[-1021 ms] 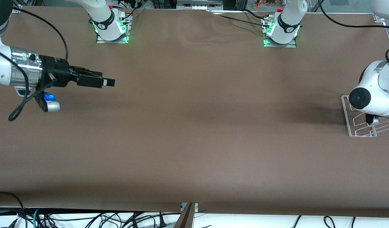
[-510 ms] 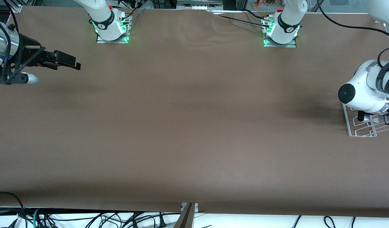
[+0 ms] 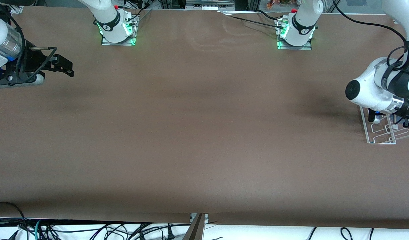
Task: Transfer cup to left arm and place on rack
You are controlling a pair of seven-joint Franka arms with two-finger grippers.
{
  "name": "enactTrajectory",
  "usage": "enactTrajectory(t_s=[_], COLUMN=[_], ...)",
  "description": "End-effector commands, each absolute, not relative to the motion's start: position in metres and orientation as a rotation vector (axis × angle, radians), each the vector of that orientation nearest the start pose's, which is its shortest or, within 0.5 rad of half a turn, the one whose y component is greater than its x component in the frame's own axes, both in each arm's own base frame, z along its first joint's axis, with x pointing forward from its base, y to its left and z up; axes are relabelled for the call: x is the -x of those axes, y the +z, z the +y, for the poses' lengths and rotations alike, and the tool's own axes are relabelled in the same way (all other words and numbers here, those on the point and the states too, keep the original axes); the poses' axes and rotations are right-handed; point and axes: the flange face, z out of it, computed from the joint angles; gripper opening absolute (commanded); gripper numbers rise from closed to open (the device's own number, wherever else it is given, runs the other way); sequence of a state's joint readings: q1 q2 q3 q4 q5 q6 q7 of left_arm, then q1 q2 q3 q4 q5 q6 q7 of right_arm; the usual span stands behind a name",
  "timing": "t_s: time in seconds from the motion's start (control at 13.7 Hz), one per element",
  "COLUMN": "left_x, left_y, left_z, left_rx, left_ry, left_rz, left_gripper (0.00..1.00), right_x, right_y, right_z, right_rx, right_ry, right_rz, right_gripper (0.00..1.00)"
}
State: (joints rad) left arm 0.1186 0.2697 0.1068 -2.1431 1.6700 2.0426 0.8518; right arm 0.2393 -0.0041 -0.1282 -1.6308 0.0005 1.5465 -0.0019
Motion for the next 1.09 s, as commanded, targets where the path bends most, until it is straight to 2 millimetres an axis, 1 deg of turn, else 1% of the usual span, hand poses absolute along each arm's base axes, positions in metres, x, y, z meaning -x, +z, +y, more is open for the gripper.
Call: enactTrajectory(t_s=[0.0,0.15,0.22,0.44,0.51,0.66,0.73,0.8,0.88,0.95,1.02], left_x=[-0.525,-0.523,-0.519,-0.516,-0.516,-0.513,-0.512,-0.511,-0.512,-0.514,-0.516], left_y=[0.292,0.289,0.284,0.28,0.277,0.274,0.271,0.269,0.271,0.275,0.278], left_z=[0.176,0.179,0.178,0.184,0.183,0.191,0.191,0.19,0.189,0.189,0.187], left_rx=[1.174,1.161,1.167,1.164,1.166,1.156,1.161,1.162,1.161,1.158,1.157], left_ry=[0.982,0.983,0.964,0.95,0.939,0.936,0.926,0.924,0.922,0.921,0.918], left_rz=[1.535,1.535,1.533,1.522,1.536,1.537,1.532,1.536,1.535,1.532,1.531], left_gripper=[0.0,0.0,0.0,0.0,0.0,0.0,0.0,0.12,0.99,1.0,1.0], right_x=[-0.545,-0.552,-0.554,-0.559,-0.56,-0.561,-0.563,-0.565,-0.568,-0.569,-0.57], right_y=[0.602,0.599,0.595,0.592,0.59,0.591,0.598,0.6,0.596,0.596,0.604], right_z=[0.067,0.068,0.069,0.07,0.07,0.069,0.069,0.068,0.07,0.071,0.073], right_rx=[3.152,3.155,3.156,3.156,3.153,3.156,3.155,3.155,3.156,3.152,3.149], right_ry=[0.076,0.078,0.09,0.066,0.073,0.066,0.032,0.022,0.029,0.027,0.001], right_rz=[-0.211,-0.207,-0.207,-0.212,-0.209,-0.202,-0.202,-0.21,-0.202,-0.197,-0.201], right_gripper=[0.99,0.99,0.99,0.99,0.99,0.99,0.99,0.99,0.99,0.99,0.99])
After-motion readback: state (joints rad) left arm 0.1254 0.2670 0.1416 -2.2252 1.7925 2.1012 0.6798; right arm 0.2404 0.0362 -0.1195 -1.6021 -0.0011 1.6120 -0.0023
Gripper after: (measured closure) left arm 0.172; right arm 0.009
